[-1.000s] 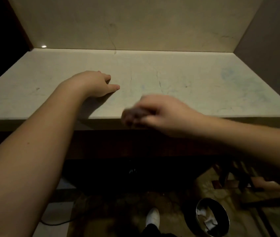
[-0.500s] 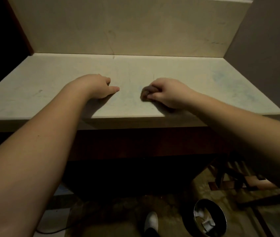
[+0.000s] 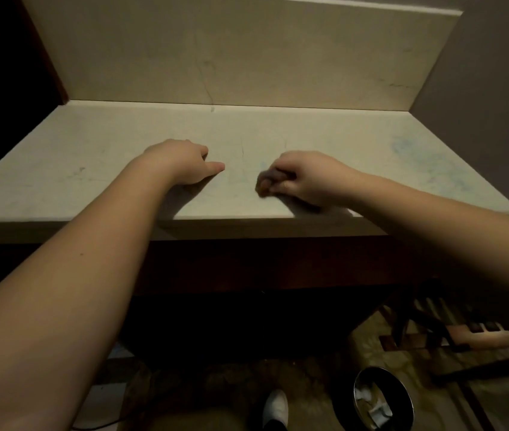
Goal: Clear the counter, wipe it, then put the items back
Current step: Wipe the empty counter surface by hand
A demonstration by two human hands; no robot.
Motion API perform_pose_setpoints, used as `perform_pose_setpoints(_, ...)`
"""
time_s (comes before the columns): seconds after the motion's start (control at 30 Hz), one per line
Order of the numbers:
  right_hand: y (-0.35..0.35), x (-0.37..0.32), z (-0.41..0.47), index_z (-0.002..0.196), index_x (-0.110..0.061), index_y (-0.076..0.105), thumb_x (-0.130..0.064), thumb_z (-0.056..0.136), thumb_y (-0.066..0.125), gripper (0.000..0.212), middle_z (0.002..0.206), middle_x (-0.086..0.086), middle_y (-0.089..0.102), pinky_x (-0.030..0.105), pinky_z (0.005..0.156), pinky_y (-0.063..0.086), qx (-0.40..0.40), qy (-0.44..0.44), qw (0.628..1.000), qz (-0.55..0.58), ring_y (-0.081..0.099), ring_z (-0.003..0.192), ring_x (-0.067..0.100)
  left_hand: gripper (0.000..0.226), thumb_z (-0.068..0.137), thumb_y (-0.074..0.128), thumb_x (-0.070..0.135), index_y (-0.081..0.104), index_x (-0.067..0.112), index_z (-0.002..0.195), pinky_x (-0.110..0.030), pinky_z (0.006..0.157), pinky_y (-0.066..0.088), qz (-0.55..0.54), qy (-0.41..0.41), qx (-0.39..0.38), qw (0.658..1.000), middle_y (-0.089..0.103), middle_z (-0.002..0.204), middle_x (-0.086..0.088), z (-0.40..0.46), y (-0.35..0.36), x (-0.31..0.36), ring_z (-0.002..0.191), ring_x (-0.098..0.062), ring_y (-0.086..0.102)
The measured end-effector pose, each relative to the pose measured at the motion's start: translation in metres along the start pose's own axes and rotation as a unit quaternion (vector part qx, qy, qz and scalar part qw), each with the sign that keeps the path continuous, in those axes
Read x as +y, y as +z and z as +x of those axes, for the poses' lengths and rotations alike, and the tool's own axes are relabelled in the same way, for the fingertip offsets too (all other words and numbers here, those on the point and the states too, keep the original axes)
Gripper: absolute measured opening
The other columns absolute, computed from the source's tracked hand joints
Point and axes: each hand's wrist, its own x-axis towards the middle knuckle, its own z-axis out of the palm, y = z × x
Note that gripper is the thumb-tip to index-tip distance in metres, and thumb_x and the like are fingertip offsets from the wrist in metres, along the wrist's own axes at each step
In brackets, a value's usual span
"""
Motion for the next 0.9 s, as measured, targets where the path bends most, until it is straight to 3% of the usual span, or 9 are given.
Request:
perform_pose_setpoints(0.13,0.0,-0.001,-0.04,0.104,-0.016,0.067,-0.02,0.088,0.064,0.017,0.096,-0.006,0.059,0.022,0.072,0.035,-0.039,-0.082,0.995,0.04,0.053,0.09,0.01,0.065,0.089,0.033,0.071,0.053,0.024,0.128,-0.041,0.081,0.043,0.005,0.008,0.004,1.0,0.055,0.132,-0.006,0.003,0.0,-0.003,0.113,-0.03,0.052)
perform_pose_setpoints(0.27,0.0,0.009,-0.009,0.106,-0.014,0.065,-0.025,0.091,0.06,0.02,0.104,0.003,0.063,0.03,0.076,0.038,-0.018,-0.018,1.0,0.006,0.055,0.097,0.021,0.064,0.087,0.033,0.073,0.055,0.025,0.122,-0.041,0.082,0.044,0.004,0.011,0.004,1.0,0.058,0.124,-0.005,0.004,-0.001,-0.004,0.105,-0.028,0.052)
perform_pose_setpoints(0.4,0.004,0.01,0.035,0.105,-0.013,0.063,-0.031,0.093,0.054,0.023,0.105,0.007,0.061,0.03,0.072,0.033,0.017,0.041,0.999,-0.025,0.054,0.098,0.027,0.069,0.087,0.033,0.074,0.051,0.025,0.132,-0.041,0.082,0.041,0.004,0.0,0.007,1.0,0.053,0.135,-0.006,0.003,0.0,-0.003,0.117,-0.031,0.05)
perform_pose_setpoints(0.5,0.005,0.005,0.022,0.105,-0.012,0.064,-0.031,0.092,0.058,0.024,0.103,0.006,0.06,0.03,0.074,0.035,0.015,0.005,1.0,-0.018,0.054,0.096,0.024,0.069,0.087,0.033,0.074,0.05,0.026,0.133,-0.039,0.078,0.039,0.004,0.004,0.011,1.0,0.052,0.137,-0.006,0.003,0.0,-0.003,0.118,-0.031,0.051)
perform_pose_setpoints(0.63,0.005,0.005,-0.028,0.099,-0.016,0.067,-0.022,0.088,0.064,0.013,0.091,-0.007,0.055,0.023,0.073,0.039,-0.01,-0.115,0.992,0.048,0.053,0.085,0.01,0.063,0.086,0.032,0.075,0.054,0.027,0.121,-0.038,0.074,0.043,0.007,0.013,0.006,1.0,0.056,0.128,-0.005,0.006,0.001,-0.006,0.098,-0.026,0.051)
perform_pose_setpoints(0.7,0.004,0.014,-0.025,0.1,-0.019,0.066,-0.02,0.087,0.064,0.013,0.09,-0.012,0.053,0.018,0.069,0.035,-0.027,-0.132,0.99,0.045,0.05,0.083,0.004,0.066,0.086,0.034,0.075,0.052,0.027,0.127,-0.041,0.08,0.043,0.005,0.006,0.0,1.0,0.055,0.132,-0.004,0.008,0.0,-0.005,0.108,-0.028,0.052)
perform_pose_setpoints(0.9,0.005,0.036,0.066,0.107,-0.015,0.063,-0.033,0.093,0.055,0.025,0.104,0.004,0.058,0.03,0.073,0.034,0.031,-0.017,0.999,-0.036,0.053,0.096,0.023,0.067,0.087,0.04,0.072,0.05,0.025,0.134,-0.043,0.09,0.043,-0.017,-0.004,-0.017,1.0,0.05,0.14,-0.005,0.005,-0.006,-0.003,0.121,-0.03,0.049)
